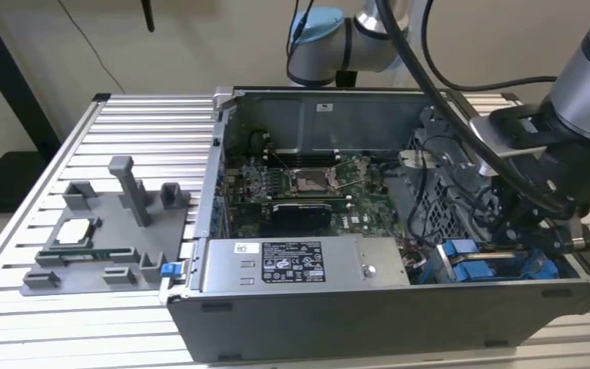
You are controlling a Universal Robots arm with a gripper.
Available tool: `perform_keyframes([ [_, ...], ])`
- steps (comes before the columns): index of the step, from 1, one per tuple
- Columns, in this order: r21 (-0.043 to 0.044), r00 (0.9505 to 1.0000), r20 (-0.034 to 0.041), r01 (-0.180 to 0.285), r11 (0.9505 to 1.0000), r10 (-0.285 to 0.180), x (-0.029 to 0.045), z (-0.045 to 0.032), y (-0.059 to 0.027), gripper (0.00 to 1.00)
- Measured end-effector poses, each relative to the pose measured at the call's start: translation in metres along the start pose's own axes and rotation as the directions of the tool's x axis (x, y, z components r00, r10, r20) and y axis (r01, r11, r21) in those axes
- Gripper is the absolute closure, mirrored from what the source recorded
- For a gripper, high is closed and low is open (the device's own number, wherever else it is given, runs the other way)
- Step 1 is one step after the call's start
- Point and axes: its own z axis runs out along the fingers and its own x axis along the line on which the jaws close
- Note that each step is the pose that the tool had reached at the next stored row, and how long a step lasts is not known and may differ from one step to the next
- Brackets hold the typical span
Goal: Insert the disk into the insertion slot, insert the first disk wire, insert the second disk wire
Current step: 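Insert the second disk wire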
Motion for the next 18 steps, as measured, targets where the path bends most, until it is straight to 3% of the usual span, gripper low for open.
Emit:
perform_keyframes([
  [18, 0.0002, 1.0, 0.0051, -0.001, 1.0, 0.001, -0.0008, 0.0066, -0.0006, 1.0],
])
